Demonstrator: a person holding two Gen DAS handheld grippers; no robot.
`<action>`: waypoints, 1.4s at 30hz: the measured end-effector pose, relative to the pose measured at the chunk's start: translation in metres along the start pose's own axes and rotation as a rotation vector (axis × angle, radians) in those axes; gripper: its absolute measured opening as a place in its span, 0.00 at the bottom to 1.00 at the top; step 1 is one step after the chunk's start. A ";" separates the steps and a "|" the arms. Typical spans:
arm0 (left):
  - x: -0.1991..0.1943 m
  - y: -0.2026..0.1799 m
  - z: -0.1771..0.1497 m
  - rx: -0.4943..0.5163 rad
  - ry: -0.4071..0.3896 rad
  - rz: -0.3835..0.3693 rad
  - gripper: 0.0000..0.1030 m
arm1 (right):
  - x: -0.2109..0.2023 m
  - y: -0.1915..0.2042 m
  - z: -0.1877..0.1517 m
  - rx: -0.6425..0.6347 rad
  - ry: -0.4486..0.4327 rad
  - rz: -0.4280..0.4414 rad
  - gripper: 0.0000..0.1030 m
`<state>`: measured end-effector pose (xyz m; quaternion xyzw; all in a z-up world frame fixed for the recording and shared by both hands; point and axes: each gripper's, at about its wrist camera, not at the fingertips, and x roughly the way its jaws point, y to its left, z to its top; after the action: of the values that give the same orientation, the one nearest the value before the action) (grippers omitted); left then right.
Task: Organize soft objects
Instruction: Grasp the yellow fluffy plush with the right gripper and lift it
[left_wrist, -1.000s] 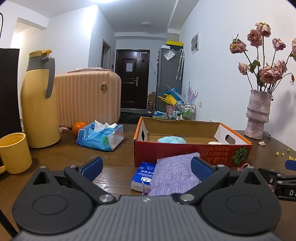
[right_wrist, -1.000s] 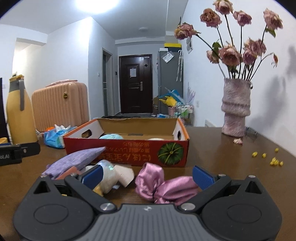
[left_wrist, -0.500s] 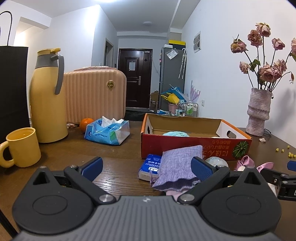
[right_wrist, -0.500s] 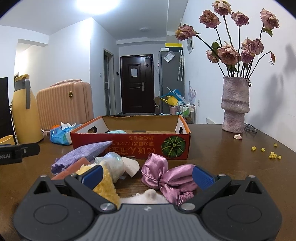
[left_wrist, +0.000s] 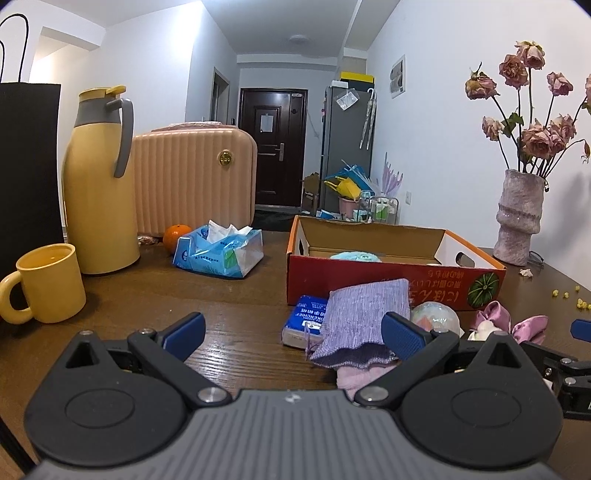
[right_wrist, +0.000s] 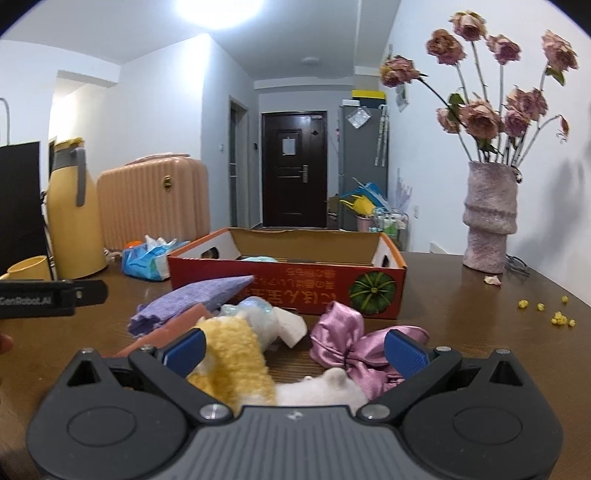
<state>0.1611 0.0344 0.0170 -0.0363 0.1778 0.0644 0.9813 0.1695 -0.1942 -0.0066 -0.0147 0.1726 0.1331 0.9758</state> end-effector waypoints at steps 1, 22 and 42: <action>0.000 0.001 -0.001 0.000 0.005 0.001 1.00 | 0.001 0.002 0.000 -0.008 0.004 0.008 1.00; -0.002 0.010 -0.008 -0.006 0.047 0.002 1.00 | 0.042 0.016 0.000 -0.064 0.140 0.249 0.54; 0.003 0.006 -0.011 0.005 0.059 0.024 1.00 | 0.006 -0.015 0.011 0.021 -0.033 0.065 0.47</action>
<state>0.1595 0.0399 0.0053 -0.0334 0.2075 0.0746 0.9748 0.1828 -0.2058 0.0010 0.0035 0.1584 0.1633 0.9738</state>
